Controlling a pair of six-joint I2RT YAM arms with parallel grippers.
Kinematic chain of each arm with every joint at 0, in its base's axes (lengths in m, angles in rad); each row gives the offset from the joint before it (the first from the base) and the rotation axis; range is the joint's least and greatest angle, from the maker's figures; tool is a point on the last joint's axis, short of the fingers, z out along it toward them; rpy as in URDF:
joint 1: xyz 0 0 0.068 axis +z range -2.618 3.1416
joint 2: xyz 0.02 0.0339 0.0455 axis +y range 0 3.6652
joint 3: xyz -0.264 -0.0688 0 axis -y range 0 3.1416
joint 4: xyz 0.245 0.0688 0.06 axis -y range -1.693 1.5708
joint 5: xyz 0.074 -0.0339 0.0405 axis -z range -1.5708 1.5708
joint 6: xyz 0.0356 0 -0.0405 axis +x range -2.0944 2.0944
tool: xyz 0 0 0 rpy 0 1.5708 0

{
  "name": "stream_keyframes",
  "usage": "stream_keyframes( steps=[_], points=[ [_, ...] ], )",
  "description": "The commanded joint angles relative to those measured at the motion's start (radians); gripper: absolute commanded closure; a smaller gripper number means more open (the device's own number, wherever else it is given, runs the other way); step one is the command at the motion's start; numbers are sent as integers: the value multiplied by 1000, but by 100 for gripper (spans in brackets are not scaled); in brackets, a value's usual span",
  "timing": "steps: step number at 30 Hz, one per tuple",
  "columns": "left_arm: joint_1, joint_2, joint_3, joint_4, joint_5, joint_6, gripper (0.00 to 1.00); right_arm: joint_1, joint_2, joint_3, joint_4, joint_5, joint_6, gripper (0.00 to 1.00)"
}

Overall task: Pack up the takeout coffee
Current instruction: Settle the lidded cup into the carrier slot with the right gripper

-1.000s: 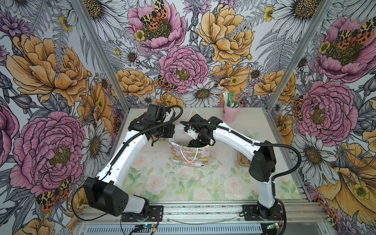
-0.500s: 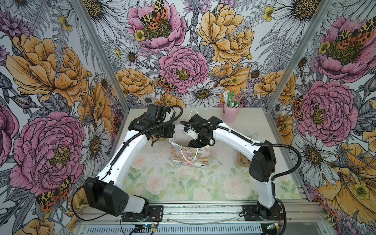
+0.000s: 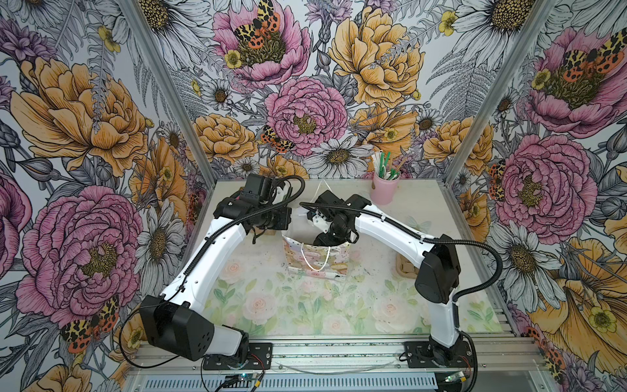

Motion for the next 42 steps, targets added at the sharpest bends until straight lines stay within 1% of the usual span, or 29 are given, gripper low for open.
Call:
stream_keyframes(
  steps=[1,19,37,42],
  points=[
    [1,-2,6,5,-12,7,98,4,3,-10,-9,24,-3,12],
    [1,0,6,6,-12,6,97,5,-3,2,-9,22,1,9],
    [-2,4,8,5,-10,6,97,7,-12,20,-12,22,3,1],
    [-2,4,10,5,-9,7,97,8,-12,28,-15,27,3,1]
  ],
)
